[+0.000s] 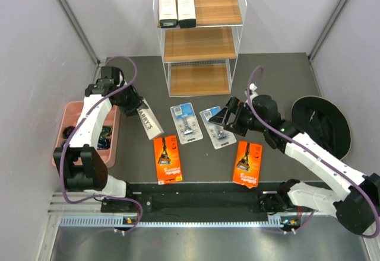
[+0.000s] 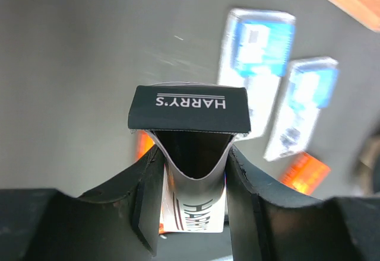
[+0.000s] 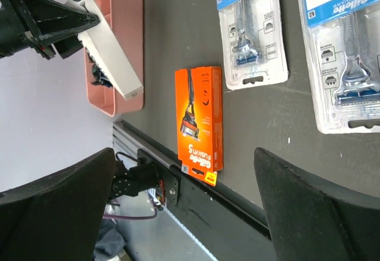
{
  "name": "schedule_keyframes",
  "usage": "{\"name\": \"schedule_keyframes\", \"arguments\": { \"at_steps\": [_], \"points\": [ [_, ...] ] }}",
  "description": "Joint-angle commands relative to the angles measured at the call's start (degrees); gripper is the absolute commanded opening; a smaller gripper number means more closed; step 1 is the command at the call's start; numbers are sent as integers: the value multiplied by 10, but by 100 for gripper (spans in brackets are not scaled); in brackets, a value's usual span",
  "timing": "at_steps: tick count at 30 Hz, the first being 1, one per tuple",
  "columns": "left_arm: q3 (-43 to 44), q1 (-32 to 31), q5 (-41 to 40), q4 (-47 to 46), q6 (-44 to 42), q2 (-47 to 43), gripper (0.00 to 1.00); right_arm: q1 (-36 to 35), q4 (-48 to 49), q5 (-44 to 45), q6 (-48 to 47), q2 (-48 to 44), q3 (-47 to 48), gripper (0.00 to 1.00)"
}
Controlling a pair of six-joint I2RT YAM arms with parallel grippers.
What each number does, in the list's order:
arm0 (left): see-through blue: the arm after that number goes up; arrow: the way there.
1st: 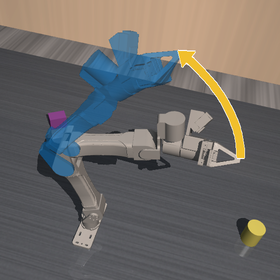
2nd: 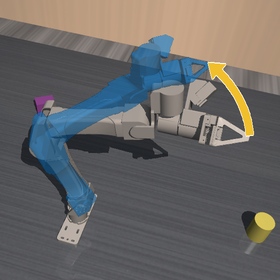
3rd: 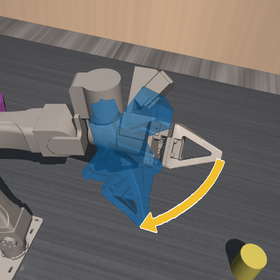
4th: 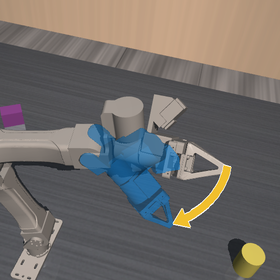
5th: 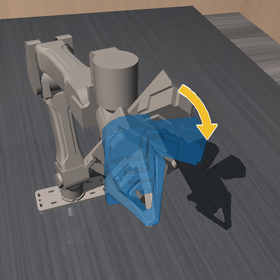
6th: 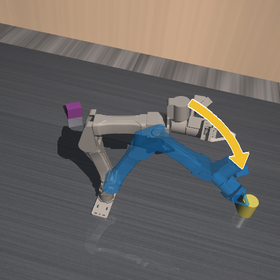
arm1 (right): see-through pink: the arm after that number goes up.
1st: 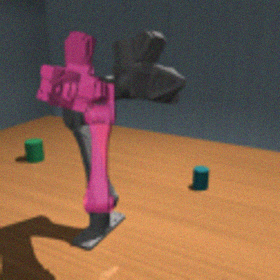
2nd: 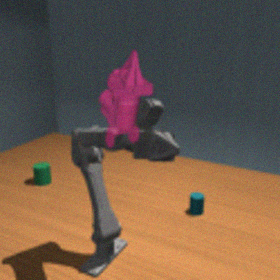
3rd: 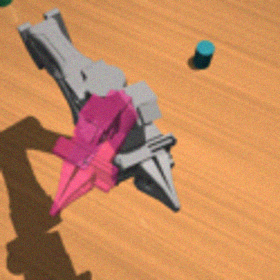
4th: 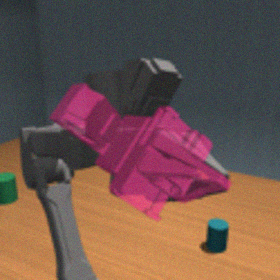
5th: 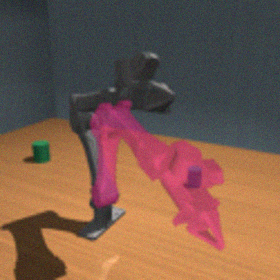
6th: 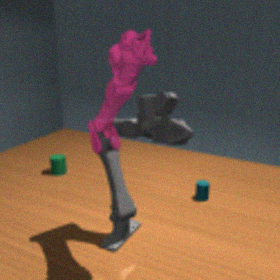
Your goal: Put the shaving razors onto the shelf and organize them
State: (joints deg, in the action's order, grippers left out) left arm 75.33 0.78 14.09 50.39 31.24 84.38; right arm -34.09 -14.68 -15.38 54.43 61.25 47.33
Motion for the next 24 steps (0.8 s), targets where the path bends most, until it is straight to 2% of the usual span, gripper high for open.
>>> {"name": "schedule_keyframes", "arguments": {
  "at_steps": [1, 9, 16, 24],
  "points": [
    [-6, 2, 112, -36, 67, -25, 35, -26, 8, 27, -19, -25, 35, 99],
    [-66, 1, 195, -110, 135, -41, 36, -96, 39, 94, -24, -3, 50, 99],
    [-98, -2, 245, -159, 185, -48, 36, -220, 75, 170, -24, 94, 104, 99],
    [-121, -3, 277, -195, 215, -58, 37, -289, 106, 242, -22, 190, 148, 98]
  ]
}}
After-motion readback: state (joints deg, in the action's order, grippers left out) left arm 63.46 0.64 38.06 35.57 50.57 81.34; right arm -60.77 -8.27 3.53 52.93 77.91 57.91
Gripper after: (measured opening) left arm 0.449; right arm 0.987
